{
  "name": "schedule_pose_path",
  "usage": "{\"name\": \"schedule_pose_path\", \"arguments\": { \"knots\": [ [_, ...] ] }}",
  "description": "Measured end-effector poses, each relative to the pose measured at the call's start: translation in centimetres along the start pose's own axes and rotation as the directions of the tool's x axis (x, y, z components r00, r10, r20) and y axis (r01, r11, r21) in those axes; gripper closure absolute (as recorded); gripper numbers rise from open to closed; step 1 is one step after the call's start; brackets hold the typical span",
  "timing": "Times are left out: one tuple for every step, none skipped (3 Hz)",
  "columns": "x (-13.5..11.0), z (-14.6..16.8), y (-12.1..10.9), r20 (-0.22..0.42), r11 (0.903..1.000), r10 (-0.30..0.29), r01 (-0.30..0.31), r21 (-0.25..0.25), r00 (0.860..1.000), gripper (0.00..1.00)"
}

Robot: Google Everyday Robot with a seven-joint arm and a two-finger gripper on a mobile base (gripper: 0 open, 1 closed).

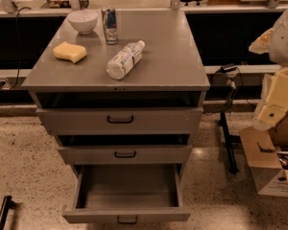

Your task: Close bottom drawer

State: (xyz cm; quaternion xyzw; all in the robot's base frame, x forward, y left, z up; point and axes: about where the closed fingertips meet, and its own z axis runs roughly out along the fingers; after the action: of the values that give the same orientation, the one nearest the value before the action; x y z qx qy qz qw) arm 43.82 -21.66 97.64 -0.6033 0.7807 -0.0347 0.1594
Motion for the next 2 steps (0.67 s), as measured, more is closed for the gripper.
{"name": "schedule_pose_path", "arguments": {
  "knots": [
    [0.0, 0.0, 0.0, 0.0, 1.0, 0.0, 0.0, 0.0, 1.0, 0.0],
    [0.0, 3.3, 0.6, 0.033, 0.9999, 0.006, -0.005, -0.016, 0.999, 0.0]
  ]
}}
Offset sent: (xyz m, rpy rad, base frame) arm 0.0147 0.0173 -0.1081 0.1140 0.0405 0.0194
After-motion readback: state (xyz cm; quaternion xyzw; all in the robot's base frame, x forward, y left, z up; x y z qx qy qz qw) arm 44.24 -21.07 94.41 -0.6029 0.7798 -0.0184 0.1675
